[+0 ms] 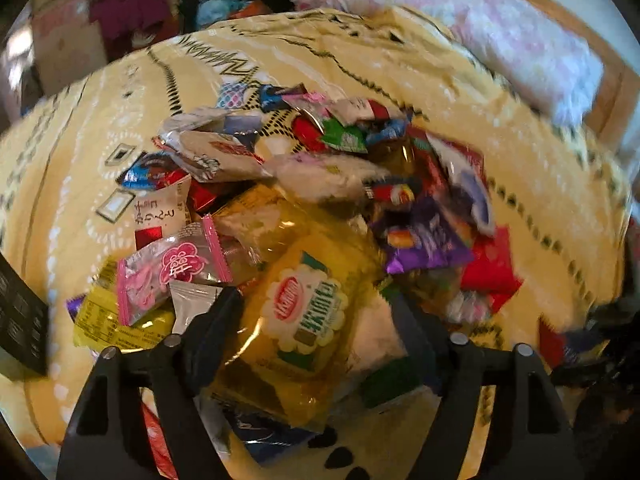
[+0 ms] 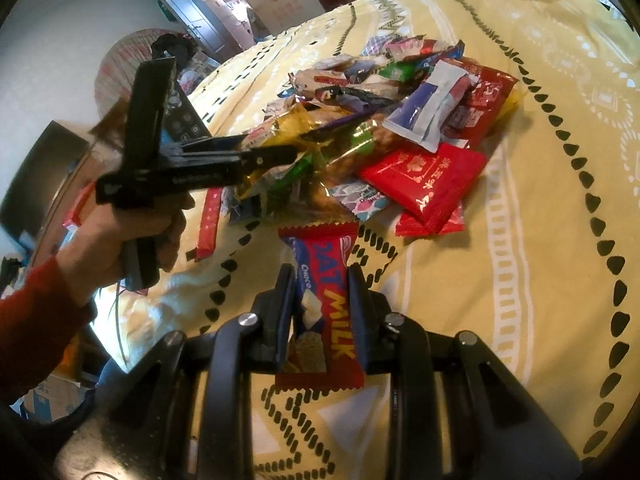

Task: Organize snacks
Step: 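Hold the red Milk bar in the right tool while the left tool grasps a yellow bag, then carry the red Milk bar and yellow bread bag over the glass bowl with both tools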

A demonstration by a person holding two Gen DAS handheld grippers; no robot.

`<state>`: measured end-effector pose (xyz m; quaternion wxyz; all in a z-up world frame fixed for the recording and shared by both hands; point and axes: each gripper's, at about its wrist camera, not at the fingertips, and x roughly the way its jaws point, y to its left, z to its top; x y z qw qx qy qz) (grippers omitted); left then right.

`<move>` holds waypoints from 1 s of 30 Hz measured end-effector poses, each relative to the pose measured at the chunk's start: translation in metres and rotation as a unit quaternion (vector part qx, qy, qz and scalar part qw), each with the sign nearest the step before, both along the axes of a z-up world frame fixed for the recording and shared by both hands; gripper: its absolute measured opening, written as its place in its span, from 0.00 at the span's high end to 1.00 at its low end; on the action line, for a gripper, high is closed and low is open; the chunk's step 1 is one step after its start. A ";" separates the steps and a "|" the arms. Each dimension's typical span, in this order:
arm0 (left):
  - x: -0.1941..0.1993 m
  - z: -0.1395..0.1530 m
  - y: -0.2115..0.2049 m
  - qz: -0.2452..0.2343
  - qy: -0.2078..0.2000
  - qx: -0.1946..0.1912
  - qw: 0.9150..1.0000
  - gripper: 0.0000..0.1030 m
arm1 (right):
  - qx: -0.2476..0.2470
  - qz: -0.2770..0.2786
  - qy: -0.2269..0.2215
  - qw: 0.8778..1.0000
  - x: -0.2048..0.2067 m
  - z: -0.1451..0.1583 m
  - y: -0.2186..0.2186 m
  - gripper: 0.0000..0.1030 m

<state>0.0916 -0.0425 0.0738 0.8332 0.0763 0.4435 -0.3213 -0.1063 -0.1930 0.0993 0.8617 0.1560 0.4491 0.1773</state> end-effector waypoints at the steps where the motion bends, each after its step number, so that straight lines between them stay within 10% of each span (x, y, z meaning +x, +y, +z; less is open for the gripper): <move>1: 0.001 0.002 0.003 0.006 0.001 -0.007 1.000 0.37 | 0.000 0.001 0.000 1.000 0.001 0.000 -0.001 0.73; 14: -0.012 0.009 0.009 0.025 -0.023 -0.001 0.999 0.54 | -0.014 0.000 -0.014 1.000 0.002 0.010 0.007 0.75; 30: -0.135 0.176 0.127 0.182 -0.163 -0.094 0.965 0.54 | -0.087 0.029 -0.137 0.986 0.006 0.123 0.061 0.75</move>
